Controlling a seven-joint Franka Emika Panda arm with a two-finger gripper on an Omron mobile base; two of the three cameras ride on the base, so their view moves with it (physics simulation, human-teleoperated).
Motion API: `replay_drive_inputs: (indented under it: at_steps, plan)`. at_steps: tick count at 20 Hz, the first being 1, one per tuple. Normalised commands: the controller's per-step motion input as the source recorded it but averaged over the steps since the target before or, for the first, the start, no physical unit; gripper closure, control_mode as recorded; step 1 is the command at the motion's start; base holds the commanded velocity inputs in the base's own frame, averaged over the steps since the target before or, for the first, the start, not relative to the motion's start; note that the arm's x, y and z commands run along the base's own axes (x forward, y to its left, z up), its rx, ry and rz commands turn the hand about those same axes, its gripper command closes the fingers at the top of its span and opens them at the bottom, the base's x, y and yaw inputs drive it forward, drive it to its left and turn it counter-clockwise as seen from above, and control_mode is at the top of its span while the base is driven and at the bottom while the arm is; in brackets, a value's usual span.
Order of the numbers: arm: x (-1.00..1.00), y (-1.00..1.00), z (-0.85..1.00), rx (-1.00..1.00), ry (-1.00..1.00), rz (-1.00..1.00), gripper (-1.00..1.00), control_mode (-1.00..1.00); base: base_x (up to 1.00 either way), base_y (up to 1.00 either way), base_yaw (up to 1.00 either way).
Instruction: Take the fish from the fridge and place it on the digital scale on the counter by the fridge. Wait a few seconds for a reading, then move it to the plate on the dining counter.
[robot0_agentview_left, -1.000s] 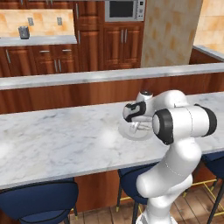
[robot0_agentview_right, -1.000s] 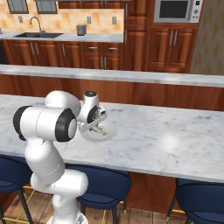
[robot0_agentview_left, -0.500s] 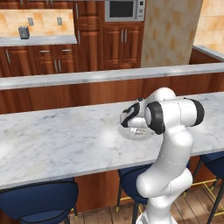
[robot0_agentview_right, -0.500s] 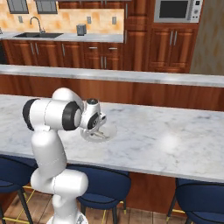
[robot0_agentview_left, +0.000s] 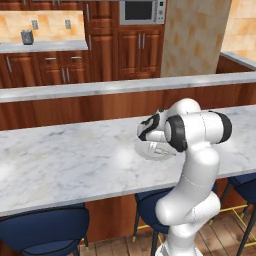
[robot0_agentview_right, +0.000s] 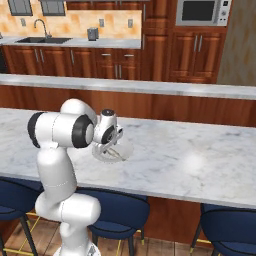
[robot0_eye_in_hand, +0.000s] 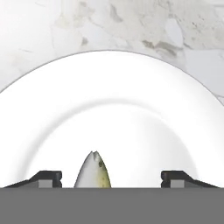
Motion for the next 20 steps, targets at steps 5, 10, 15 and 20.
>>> replay_drive_inputs:
  at_steps: [5, 10, 15, 20]
  plan:
    - [-0.18, 0.05, 0.84, 0.00, -0.15, 0.00, -1.00, -1.00, 0.00, 0.00, 0.00]
    - [-0.47, 0.01, 1.00, 0.00, -0.04, -0.01, -1.00, -1.00, 0.00, 0.00, 0.00]
    - [-0.90, 0.07, 0.95, 0.00, 0.00, -0.08, -1.00, -1.00, 0.00, 0.00, 0.00]
    - [-1.00, 0.22, 0.63, 0.00, 0.00, -0.15, -1.00, -1.00, 0.00, 0.00, 0.00]
